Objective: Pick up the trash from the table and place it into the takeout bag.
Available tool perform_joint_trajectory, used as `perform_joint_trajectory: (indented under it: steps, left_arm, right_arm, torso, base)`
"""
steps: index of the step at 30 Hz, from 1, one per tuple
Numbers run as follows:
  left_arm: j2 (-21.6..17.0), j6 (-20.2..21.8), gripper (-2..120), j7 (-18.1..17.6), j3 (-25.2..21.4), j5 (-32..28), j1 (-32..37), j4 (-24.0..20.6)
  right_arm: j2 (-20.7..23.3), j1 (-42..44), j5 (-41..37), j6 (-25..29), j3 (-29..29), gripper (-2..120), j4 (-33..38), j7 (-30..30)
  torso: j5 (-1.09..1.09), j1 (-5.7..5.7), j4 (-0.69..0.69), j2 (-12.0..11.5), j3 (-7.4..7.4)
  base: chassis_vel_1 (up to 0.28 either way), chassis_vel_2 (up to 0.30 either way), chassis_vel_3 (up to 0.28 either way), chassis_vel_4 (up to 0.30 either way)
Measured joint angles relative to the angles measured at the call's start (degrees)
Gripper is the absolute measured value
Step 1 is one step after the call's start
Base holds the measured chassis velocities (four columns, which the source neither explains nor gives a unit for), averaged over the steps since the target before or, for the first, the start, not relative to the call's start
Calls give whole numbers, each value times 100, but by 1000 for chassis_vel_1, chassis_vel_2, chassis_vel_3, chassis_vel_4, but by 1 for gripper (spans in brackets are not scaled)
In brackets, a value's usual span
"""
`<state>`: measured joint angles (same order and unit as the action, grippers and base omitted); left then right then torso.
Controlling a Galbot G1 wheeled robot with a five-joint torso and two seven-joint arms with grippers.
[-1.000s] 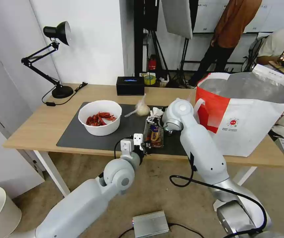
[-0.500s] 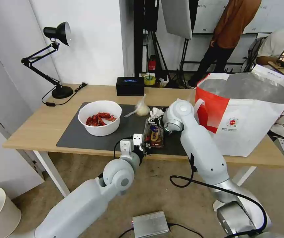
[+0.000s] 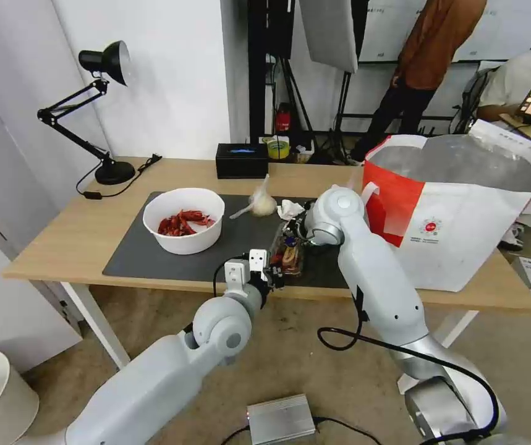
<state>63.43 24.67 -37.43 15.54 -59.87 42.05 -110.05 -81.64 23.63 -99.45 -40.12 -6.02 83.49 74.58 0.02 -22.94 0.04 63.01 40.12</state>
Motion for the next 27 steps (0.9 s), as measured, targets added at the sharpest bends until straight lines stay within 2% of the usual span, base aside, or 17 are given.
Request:
perform_joint_trajectory:
  steps: [10, 12, 15, 16, 18, 20, 24, 27]
  left_arm:
    - [-25, -5, 0, -9, -78, -8, -7, -93]
    - [-31, -5, 0, -7, -86, -9, -8, -104]
    - [-61, -10, 12, 1, -153, -20, -12, -190]
    - [-61, -10, 12, 1, -153, -20, -12, -190]
    - [-96, -40, 23, 11, -211, -49, -17, -268]
    - [-107, -62, 27, 12, -222, -54, -17, -282]
    - [-271, -134, 46, 22, -429, -82, 13, -458]
    - [-370, -135, 55, 28, -566, -111, 50, -539]
  right_arm:
    - [15, 44, -14, -2, -18, 4, 70, -10]
    - [17, 45, -15, -2, -17, 3, 75, -10]
    - [34, 51, -21, -3, -16, 1, 97, -7]
    - [34, 51, -21, -3, -16, 1, 97, -7]
    - [47, 57, -26, -5, -16, 1, 120, -4]
    - [50, 60, -28, -5, -16, 1, 128, -3]
    - [63, 81, -28, -7, -14, 1, 187, 10]
    - [85, 90, -32, -9, -20, 1, 235, 15]
  torso:
    - [-2, 1, -3, 0, -1]
    - [-2, 1, -3, 0, 0]
    - [-1, 1, -3, 0, 0]
    - [-1, 1, -3, 0, 0]
    - [-2, 1, -3, 0, 0]
    - [-2, 1, -3, 0, 0]
    - [-2, 1, -4, 0, 0]
    - [-2, 1, -4, 0, -1]
  base:
    - [0, 0, 0, 0]
    - [0, 0, 0, 0]
    - [0, 0, 0, 0]
    - [0, 0, 0, 0]
    - [0, 0, 0, 0]
    - [0, 0, 0, 0]
    - [0, 0, 0, 0]
    - [0, 0, 0, 0]
